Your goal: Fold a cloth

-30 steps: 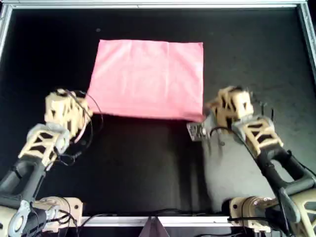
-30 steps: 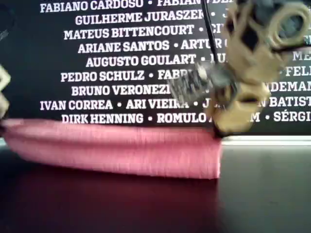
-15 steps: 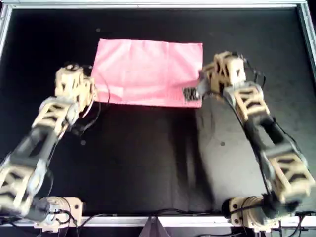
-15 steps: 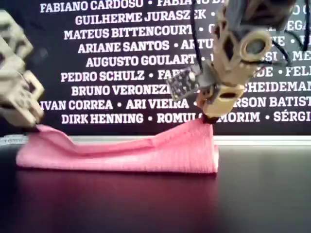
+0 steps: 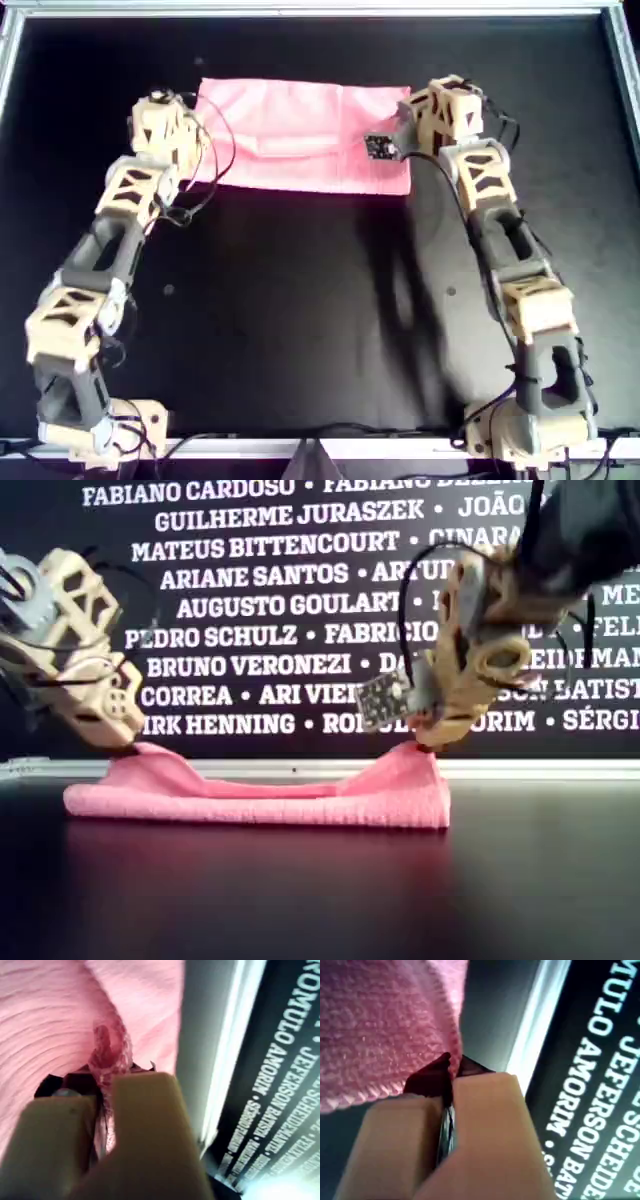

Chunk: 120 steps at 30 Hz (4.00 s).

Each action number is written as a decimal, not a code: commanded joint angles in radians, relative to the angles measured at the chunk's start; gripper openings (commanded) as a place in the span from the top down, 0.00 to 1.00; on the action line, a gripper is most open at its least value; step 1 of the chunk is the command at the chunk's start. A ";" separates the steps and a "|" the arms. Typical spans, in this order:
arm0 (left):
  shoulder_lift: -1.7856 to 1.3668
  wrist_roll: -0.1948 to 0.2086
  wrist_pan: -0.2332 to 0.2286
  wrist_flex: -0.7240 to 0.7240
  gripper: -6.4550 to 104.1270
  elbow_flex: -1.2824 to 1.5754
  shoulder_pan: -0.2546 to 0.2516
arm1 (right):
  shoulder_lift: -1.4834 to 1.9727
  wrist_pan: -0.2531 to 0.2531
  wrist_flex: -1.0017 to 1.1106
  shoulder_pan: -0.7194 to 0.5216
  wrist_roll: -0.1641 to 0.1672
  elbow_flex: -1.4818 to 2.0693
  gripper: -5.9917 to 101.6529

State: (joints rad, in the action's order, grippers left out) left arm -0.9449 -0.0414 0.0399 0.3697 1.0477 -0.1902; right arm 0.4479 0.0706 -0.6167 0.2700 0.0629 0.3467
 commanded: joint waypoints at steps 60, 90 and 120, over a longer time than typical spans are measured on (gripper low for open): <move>0.175 -0.011 -0.006 0.143 0.48 -0.561 0.069 | -0.104 0.017 0.015 -0.063 -0.008 -0.466 0.42; -0.497 0.021 0.012 1.049 0.49 -0.443 0.035 | 0.466 0.003 -1.000 -0.078 -0.017 -0.448 0.43; -2.121 0.120 -0.006 0.538 0.49 1.284 0.035 | 2.484 0.000 -0.344 -0.081 0.000 1.795 0.43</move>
State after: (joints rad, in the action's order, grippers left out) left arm -3.0327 0.1150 0.0399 1.0170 2.1706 -0.1473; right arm 2.7750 0.0767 -1.1075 0.1963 0.0583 1.9405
